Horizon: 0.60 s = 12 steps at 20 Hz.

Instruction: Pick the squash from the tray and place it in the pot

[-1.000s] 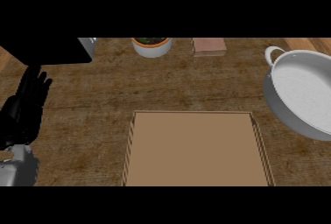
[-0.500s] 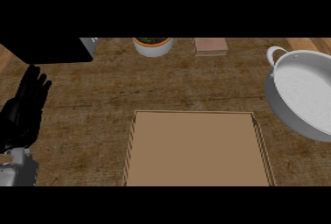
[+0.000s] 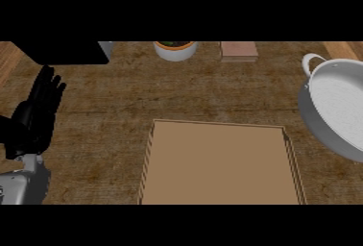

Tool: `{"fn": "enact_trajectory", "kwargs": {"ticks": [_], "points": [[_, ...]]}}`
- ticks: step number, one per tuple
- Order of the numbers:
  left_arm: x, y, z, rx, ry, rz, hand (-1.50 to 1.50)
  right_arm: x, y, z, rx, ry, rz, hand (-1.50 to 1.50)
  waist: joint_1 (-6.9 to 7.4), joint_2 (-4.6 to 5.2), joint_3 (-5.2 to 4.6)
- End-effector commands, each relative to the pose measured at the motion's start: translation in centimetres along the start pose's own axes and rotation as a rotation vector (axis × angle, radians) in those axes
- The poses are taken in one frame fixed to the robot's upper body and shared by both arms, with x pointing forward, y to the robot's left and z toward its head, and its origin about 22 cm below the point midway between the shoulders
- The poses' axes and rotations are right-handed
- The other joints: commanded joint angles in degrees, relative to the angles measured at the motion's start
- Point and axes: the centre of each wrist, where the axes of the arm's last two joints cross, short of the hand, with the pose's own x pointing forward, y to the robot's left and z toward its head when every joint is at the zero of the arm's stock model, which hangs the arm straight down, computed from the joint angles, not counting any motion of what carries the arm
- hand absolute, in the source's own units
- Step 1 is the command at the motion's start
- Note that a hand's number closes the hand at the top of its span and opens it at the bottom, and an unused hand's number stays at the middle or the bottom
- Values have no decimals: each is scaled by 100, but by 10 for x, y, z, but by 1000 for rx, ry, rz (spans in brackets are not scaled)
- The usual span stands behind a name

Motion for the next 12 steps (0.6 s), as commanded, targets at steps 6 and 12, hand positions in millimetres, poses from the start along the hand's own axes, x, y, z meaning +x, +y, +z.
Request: {"fn": "enact_trajectory", "kwargs": {"ticks": [6, 12], "points": [[7, -15, 7, -21, -17, -7, 0, -58, -33, -39, -40, 107, -71, 150, 138, 7, 8], [3, -11, -8, -43, -3, 13, 0, -97, -25, -86, -70, 142, -207, 150, 227, 33, 8]]}}
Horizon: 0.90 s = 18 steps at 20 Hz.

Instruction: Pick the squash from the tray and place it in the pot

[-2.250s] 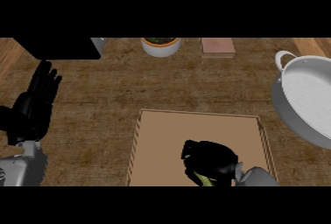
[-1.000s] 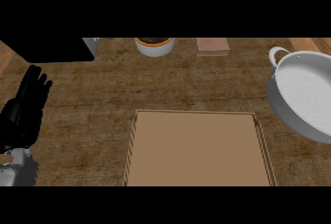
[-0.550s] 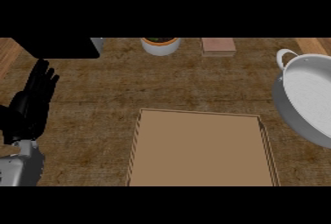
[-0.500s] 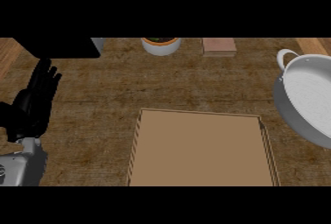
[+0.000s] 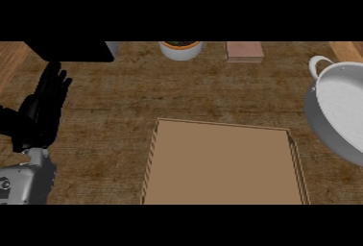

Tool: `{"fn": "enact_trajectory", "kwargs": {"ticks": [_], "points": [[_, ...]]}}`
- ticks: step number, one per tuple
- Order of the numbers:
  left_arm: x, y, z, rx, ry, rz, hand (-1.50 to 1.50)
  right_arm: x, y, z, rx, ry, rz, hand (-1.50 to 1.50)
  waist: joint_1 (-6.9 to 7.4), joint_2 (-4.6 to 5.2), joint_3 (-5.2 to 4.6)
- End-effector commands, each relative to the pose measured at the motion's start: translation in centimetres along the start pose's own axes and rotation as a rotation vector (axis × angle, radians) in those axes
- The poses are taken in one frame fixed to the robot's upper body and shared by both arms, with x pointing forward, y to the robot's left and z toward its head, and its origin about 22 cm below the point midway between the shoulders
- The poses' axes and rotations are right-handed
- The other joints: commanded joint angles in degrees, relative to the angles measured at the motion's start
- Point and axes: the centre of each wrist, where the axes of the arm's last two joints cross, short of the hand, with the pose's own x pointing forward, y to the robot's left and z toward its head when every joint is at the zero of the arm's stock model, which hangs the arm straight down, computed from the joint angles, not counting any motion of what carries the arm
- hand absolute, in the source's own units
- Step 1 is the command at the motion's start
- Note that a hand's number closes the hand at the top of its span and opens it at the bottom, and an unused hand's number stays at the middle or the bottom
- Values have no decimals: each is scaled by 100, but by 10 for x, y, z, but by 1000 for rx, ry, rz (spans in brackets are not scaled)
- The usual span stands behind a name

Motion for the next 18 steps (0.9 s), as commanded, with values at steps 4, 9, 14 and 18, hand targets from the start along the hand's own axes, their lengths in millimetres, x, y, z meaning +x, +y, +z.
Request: {"fn": "enact_trajectory", "kwargs": {"ticks": [4, 9, 14, 18], "points": [[2, -5, 5, -16, -9, 7, 0, -24, -2, -22, -133, -14, 338, 150, 70, 27, 8], [-16, 8, 5, -20, -2, 3, 0, -59, 18, -55, -150, 39, 473, 150, 149, 45, 4], [7, 13, -1, -16, -1, -7, 0, -101, 35, -73, -90, 32, 459, 150, 96, 21, 8], [-4, -12, 6, -39, 0, 23, 0, -126, 71, -75, -14, 184, 341, 150, 199, 58, 16]]}}
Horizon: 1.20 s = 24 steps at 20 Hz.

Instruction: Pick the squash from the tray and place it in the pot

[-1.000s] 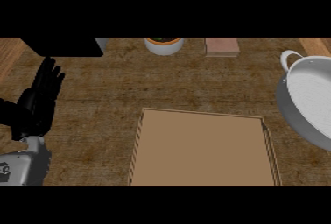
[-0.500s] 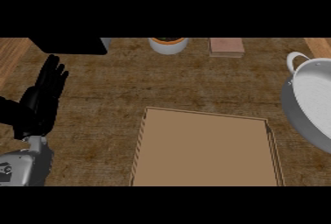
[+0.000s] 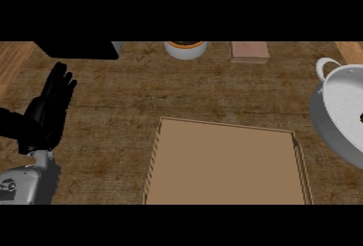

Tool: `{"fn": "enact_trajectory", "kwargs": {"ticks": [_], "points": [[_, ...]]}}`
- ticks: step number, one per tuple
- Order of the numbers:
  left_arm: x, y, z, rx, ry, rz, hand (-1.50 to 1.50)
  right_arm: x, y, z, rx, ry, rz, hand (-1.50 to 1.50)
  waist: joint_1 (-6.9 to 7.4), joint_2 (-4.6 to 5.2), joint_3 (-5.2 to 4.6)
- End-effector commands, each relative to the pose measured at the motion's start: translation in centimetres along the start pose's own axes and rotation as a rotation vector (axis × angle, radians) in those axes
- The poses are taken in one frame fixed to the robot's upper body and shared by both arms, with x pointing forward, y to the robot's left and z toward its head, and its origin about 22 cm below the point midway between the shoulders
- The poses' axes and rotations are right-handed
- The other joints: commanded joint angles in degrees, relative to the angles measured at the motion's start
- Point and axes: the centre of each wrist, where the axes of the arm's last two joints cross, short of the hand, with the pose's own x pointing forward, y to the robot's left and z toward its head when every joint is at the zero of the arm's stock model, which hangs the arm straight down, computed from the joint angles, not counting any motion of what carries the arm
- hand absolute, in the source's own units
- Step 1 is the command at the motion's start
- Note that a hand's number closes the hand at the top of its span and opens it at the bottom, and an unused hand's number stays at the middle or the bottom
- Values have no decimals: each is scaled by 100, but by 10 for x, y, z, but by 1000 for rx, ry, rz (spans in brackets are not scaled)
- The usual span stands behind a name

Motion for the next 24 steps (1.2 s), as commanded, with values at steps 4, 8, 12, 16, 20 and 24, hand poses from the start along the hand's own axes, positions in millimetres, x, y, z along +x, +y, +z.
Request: {"fn": "enact_trajectory", "kwargs": {"ticks": [4, 8, 12, 16, 20, 24], "points": [[0, -10, -6, -3, 13, 1, 0, -9, 40, -17, 196, 81, -156, -150, -18, 12, 3], [-7, 5, -7, -8, 12, -3, 0, -21, 35, -11, 245, 38, -333, -150, -25, 28, 7], [2, -1, -9, -6, 4, -14, 0, -16, 53, -15, 138, -15, -601, -150, -58, 17, 14], [-3, -6, -9, 14, -11, 2, 0, -33, 3, -17, 69, 8, -724, -150, -45, 38, 14], [3, -7, 2, 6, 0, -10, 0, -49, -18, 3, 25, 40, -824, -150, -48, 12, 19], [9, 4, -5, 5, -14, 4, 0, -60, -55, 15, 20, 79, -820, -150, -3, 45, 28]]}}
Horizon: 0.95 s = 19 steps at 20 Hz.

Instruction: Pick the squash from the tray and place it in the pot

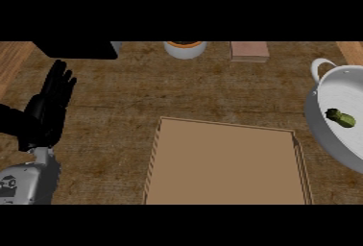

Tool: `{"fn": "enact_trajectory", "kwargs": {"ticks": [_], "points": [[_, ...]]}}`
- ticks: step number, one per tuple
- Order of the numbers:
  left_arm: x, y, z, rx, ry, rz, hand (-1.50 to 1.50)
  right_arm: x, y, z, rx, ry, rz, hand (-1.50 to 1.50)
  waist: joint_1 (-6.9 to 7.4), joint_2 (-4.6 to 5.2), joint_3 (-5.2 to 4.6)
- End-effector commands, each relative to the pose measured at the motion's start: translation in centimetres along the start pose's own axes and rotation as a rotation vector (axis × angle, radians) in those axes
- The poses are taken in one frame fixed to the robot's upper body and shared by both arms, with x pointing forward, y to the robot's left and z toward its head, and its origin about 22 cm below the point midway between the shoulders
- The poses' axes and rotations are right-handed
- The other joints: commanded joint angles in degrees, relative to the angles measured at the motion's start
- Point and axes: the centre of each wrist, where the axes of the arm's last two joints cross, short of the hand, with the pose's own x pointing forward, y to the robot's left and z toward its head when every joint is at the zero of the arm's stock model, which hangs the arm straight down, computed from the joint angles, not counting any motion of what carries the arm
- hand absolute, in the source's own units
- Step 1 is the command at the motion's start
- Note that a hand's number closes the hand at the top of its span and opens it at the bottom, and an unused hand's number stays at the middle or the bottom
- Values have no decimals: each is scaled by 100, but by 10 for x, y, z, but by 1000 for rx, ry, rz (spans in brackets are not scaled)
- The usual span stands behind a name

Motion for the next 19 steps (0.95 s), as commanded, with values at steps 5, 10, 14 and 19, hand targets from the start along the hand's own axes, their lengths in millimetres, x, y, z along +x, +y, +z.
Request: {"fn": "enact_trajectory", "kwargs": {"ticks": [5, 10, 14, 19], "points": [[-7, -3, 3, 2, 0, 6, 0, 21, -62, 36, 44, -42, -104, -150, -45, 21, 18], [5, -4, 1, -11, -10, 14, 0, 12, -58, 43, 44, -26, -108, -150, 8, 37, 39], [11, 0, -3, -6, -8, 25, 0, 23, -72, 45, 49, -13, -83, -150, 20, 42, 47], [3, 0, 2, 0, 8, 20, 0, 31, -89, 59, 50, -25, -95, -150, -64, 9, 46]]}}
